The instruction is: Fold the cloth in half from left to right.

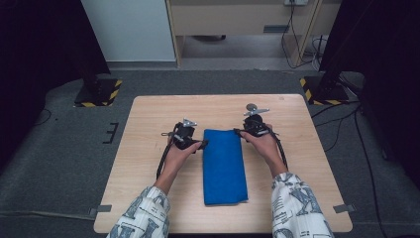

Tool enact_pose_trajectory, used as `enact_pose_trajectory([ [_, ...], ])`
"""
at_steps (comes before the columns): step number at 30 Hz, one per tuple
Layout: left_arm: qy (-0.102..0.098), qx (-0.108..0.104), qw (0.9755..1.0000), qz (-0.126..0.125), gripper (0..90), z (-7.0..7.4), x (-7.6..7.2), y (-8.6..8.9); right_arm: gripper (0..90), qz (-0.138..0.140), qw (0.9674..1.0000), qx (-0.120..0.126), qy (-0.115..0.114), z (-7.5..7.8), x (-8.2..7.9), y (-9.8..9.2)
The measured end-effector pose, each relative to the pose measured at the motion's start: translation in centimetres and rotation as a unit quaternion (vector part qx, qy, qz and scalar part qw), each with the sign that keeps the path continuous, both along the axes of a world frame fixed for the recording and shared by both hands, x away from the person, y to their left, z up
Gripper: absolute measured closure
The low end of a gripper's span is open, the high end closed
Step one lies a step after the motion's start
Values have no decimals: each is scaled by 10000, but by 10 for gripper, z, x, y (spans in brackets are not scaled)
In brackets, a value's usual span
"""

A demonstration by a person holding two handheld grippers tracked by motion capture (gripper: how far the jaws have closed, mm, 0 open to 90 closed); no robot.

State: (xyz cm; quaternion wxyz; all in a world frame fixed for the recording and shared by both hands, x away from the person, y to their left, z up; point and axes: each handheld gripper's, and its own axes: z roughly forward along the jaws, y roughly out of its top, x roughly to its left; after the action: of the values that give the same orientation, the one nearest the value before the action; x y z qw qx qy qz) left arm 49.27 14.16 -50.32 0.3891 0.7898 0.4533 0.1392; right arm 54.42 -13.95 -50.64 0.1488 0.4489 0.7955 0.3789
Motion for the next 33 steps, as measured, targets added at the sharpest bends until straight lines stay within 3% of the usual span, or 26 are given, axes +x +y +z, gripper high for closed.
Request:
enact_pose_trajectory([
  [10,25,49,10000,56,216,-9,-4,17,401,27,9996,-138,231,-23,11,14],
  [12,10,54,10000,55,222,-8,-5,20,439,45,9997,-205,147,-24,11,16],
  [18,-48,-28,9999,91,250,-5,-6,24,757,189,9995,-206,158,-23,7,17],
  [21,-29,-214,9997,79,287,-6,-3,19,786,186,9996,-154,136,-24,5,17],
  [27,-10,-79,9999,65,313,-11,7,4,815,96,9999,-94,99,-25,0,17],
  [33,-215,61,9995,232,361,-14,18,-6,823,59,9999,-104,54,-25,-5,17],
])
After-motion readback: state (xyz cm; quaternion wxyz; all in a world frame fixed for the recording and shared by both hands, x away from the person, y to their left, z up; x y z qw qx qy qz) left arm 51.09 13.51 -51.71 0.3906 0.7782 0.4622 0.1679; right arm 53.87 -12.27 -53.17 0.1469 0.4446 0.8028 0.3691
